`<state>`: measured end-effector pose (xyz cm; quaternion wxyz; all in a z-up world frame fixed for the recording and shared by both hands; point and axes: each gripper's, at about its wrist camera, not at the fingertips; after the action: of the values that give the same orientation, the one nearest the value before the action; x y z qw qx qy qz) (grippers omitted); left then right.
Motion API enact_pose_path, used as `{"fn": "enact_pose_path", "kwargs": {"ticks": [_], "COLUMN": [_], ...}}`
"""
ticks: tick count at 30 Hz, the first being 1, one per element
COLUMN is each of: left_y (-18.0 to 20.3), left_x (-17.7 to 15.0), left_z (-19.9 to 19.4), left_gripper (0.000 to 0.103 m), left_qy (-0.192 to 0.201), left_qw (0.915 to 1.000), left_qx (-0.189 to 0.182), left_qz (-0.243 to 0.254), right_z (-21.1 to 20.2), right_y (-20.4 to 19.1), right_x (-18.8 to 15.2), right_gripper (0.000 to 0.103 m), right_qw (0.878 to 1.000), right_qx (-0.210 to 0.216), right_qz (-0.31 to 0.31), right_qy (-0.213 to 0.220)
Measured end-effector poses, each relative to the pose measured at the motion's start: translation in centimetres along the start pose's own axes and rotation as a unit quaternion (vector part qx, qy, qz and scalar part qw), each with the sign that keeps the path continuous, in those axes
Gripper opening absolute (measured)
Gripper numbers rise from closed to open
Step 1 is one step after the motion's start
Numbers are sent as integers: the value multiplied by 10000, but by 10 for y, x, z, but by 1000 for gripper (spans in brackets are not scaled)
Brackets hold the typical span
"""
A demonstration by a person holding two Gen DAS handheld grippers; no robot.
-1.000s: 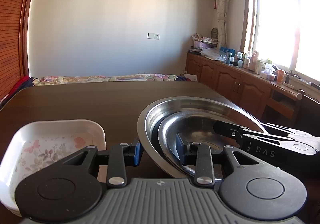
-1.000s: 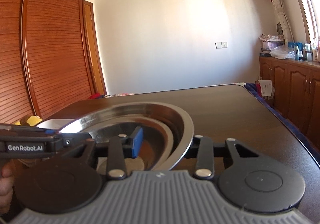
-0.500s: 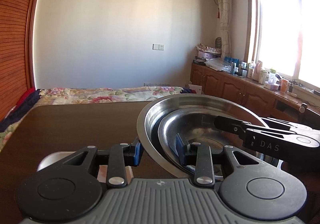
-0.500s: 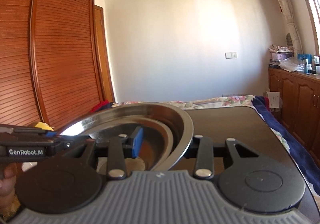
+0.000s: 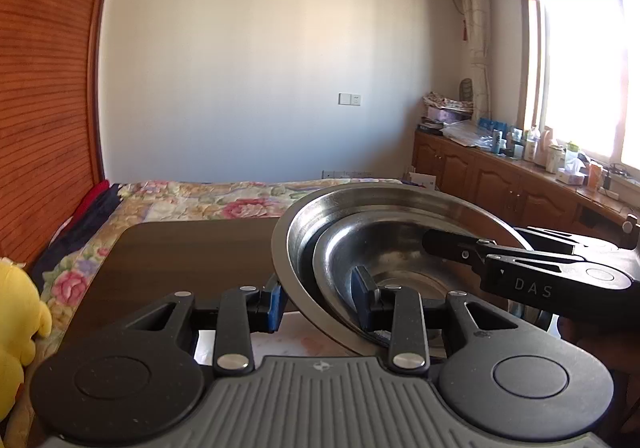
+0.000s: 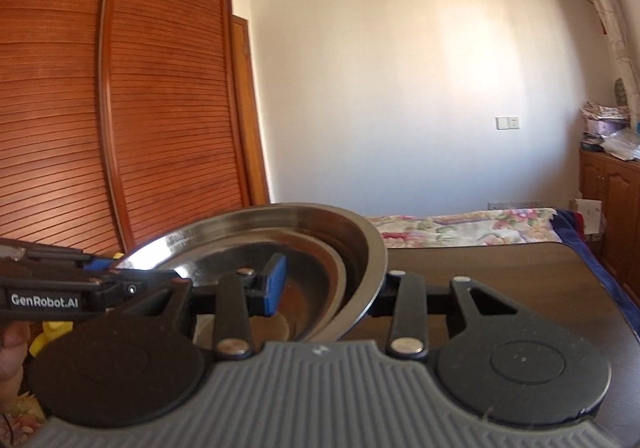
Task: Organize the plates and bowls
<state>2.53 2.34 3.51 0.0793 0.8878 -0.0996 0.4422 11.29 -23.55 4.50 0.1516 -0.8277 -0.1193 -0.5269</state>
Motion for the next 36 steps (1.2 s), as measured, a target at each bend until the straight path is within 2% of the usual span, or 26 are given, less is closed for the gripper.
{"fn": "enact_pose_path", "kwargs": {"ticks": [20, 36], "left_y": [-48, -53], "left_x": [-31, -38], "left_z": [7, 17], "left_gripper": [37, 37], "left_qy": [-330, -478], "left_qw": [9980, 9970], "left_qx": [311, 346], "left_qz": [-432, -498], "right_z": [34, 47], "right_y": [-48, -57], "right_x": [-13, -21], "right_gripper": [41, 41], "right_qw": [9972, 9954], "right_qx": [352, 340], "right_qz": [-329, -382], "right_qy": [-563, -806]}}
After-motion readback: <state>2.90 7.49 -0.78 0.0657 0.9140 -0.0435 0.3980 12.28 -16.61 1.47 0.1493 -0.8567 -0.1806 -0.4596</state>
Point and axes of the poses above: each gripper's, at about its wrist camera, not at the fingertips, and z roughly the way its jaws point, y to its right, x to its top, and after that the axes turned 15 degrees about -y, right-handed
